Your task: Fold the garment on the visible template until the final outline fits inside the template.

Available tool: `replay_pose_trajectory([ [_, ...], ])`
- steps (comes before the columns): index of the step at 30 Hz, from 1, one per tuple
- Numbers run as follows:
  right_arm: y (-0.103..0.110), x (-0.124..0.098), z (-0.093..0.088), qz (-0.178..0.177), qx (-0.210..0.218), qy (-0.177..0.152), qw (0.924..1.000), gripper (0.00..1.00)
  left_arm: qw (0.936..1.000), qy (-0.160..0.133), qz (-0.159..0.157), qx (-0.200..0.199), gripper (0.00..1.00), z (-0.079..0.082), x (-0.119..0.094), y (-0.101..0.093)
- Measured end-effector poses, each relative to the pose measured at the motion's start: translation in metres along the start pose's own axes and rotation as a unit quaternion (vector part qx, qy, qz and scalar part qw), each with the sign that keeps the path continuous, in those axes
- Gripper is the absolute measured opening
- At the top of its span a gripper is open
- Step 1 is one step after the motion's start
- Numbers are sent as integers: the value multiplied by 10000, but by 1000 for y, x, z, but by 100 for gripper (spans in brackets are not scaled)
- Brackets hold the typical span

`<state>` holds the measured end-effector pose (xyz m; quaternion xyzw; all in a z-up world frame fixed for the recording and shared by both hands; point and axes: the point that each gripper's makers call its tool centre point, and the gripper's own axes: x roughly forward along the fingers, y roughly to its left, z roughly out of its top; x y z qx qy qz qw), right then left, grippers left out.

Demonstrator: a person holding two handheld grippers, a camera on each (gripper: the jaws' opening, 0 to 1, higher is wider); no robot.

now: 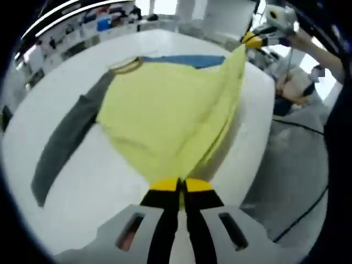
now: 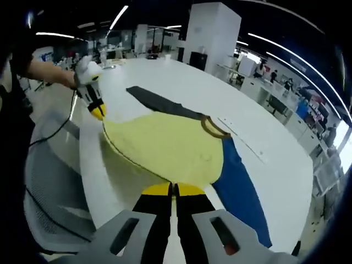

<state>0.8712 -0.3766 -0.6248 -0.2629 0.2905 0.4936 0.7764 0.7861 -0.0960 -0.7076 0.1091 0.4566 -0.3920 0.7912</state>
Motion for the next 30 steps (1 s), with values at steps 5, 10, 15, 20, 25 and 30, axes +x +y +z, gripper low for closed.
replay_pose_trajectory([
  [5, 9, 0, -8, 378, 9, 185, 9991, 2, 9991, -198, -196, -316, 0, 19, -13, 4],
  [10, -20, 26, -16, 401, 398, 388, 9976, 2, 9982, -269, 3, -527, 0, 42, 1, 36],
  [15, -49, 69, -46, 484, 796, 843, 9921, 2, 9958, -225, 178, -871, 0, 52, 34, 73],
  [20, -65, 94, -61, 424, 993, 952, 9896, 2, 9925, -62, 381, -1162, 0, 52, 56, 96],
  [25, -74, 111, -69, 264, 1047, 973, 9894, 2, 9909, 86, 519, -1238, 0, 50, 68, 111],
  [30, -81, 126, -81, 18, 1192, 982, 9880, 3, 9891, 146, 630, -1323, 0, 48, 78, 120],
])
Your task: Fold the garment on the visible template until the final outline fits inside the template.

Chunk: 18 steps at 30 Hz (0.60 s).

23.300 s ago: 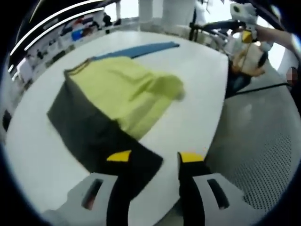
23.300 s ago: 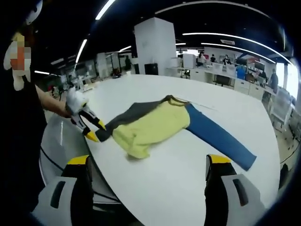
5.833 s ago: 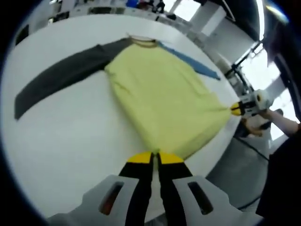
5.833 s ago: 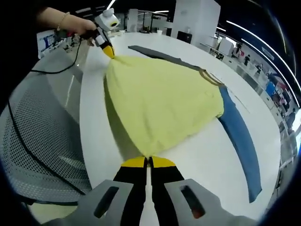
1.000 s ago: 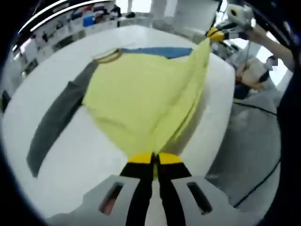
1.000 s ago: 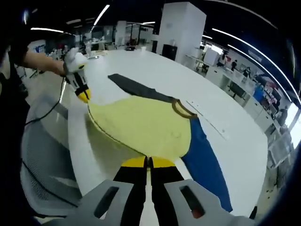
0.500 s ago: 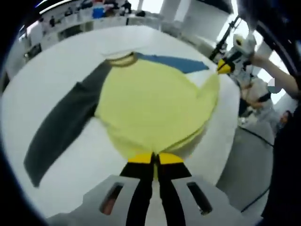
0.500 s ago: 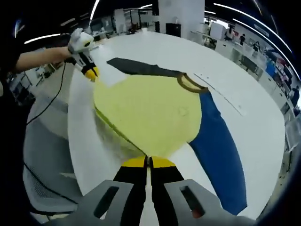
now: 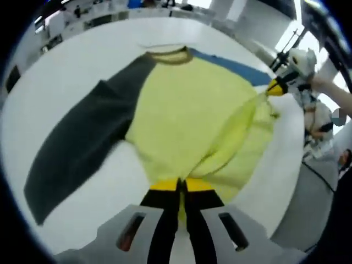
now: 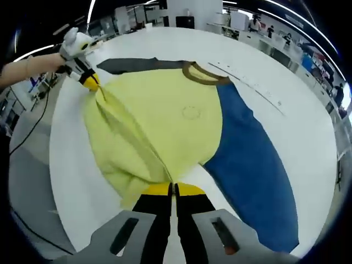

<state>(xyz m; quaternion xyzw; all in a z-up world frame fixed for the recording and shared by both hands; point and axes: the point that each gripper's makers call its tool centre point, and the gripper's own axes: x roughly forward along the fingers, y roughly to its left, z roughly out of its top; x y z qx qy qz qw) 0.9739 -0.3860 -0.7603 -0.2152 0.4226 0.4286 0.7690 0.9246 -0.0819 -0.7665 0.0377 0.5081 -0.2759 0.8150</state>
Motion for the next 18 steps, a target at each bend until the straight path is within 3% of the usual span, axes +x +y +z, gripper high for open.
replay_pose_trajectory([
  [10, -9, 7, -3, -305, 142, -260, 9991, 3, 9999, 43, 40, -155, 0, -2, 9, 6],
  [12, -12, 4, 3, -466, 344, -538, 9969, 3, 9998, 40, 34, -169, 0, -2, 9, 6],
  [18, -31, -19, 6, -922, 471, -887, 9907, 1, 9985, -337, 78, -430, 1, 9, -1, 9],
])
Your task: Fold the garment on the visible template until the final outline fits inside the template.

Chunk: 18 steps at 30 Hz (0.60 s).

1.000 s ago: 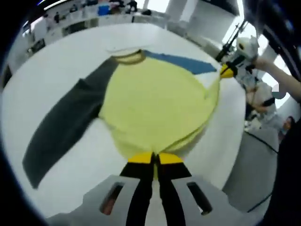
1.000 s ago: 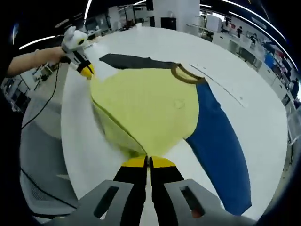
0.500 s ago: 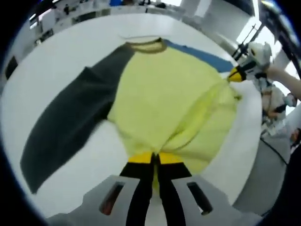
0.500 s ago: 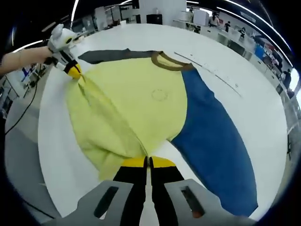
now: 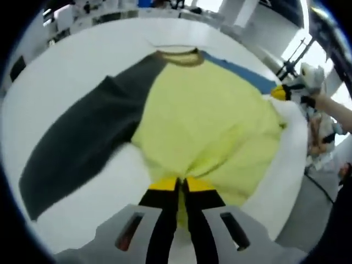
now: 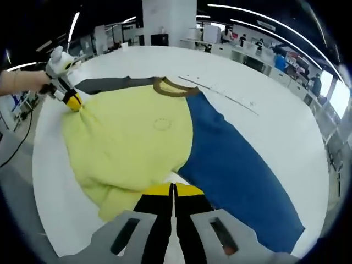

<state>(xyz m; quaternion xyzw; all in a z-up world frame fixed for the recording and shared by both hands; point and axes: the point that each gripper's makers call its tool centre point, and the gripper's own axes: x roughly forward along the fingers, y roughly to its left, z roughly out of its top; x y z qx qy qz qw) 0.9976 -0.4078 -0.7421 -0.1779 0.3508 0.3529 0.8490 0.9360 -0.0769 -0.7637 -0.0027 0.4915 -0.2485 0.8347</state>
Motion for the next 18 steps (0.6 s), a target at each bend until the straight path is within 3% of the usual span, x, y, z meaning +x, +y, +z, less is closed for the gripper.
replay_pose_trajectory([
  [6, -17, -22, 5, -371, 6, -219, 9991, 10, 9975, -559, 199, -379, 3, 16, -16, 11],
  [10, -20, -33, 8, -488, 238, -399, 9977, 25, 9959, -753, 315, -395, 7, 19, -30, 15],
  [18, -8, -63, 8, -489, 825, -628, 9934, 41, 9899, -1267, 452, -450, 16, 22, -63, 7],
])
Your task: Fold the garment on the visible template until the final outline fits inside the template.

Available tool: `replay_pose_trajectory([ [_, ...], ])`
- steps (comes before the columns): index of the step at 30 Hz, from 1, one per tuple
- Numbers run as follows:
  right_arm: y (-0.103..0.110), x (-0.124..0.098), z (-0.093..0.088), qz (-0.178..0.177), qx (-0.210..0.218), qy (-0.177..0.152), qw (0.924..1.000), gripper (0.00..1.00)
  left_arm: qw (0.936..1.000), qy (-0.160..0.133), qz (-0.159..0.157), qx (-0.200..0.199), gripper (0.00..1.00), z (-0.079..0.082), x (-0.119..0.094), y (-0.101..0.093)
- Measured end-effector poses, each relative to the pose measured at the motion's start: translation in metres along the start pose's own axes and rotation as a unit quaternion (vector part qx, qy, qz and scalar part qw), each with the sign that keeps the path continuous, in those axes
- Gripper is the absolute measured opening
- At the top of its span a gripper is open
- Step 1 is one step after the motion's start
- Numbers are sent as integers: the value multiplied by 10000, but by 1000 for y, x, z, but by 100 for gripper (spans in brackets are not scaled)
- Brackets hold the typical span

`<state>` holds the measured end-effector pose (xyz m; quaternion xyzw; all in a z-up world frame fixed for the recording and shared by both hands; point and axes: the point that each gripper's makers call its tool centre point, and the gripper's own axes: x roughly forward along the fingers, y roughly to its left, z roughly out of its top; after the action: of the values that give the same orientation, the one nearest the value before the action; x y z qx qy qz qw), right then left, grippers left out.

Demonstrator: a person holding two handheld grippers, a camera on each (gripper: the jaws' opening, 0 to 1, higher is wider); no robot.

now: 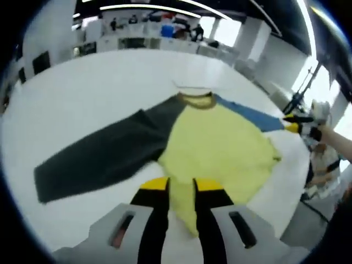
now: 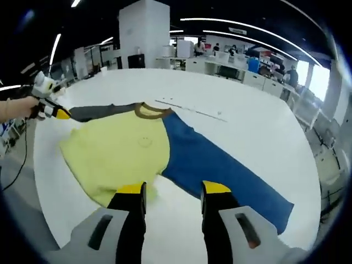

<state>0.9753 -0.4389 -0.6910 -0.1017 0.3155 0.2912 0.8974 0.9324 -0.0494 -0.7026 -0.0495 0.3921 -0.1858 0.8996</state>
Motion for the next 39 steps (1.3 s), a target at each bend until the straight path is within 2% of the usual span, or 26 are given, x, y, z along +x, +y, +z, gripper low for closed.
replay_pose_trajectory([
  [7, 21, -25, 6, 223, 327, -276, 9988, 50, 9994, -336, -98, 71, 31, 0, -27, -20],
  [9, 31, -33, 8, 326, 247, -373, 9985, 52, 9990, -411, -135, 87, 36, -1, -34, -26],
  [12, 43, -42, 5, 397, -33, -365, 9985, 54, 9985, -485, -207, 116, 37, -3, -46, -34],
  [17, 58, -59, 4, 529, 32, -490, 9974, 59, 9981, -511, -226, 250, 44, -11, -65, -46],
  [26, 75, -97, 3, 584, 351, -704, 9952, 62, 9976, -631, -257, 159, 55, -30, -103, -63],
  [29, 83, -109, 4, 690, 648, -818, 9921, 68, 9973, -676, -257, 158, 60, -34, -114, -68],
  [33, 94, -123, 0, 805, 725, -847, 9905, 80, 9967, -748, -252, 187, 67, -36, -127, -72],
  [36, 103, -135, 2, 1004, 852, -1096, 9852, 90, 9964, -774, -245, 231, 72, -38, -134, -75],
  [39, 106, -143, -3, 1045, 875, -1088, 9847, 94, 9962, -766, -245, 324, 78, -40, -139, -79],
])
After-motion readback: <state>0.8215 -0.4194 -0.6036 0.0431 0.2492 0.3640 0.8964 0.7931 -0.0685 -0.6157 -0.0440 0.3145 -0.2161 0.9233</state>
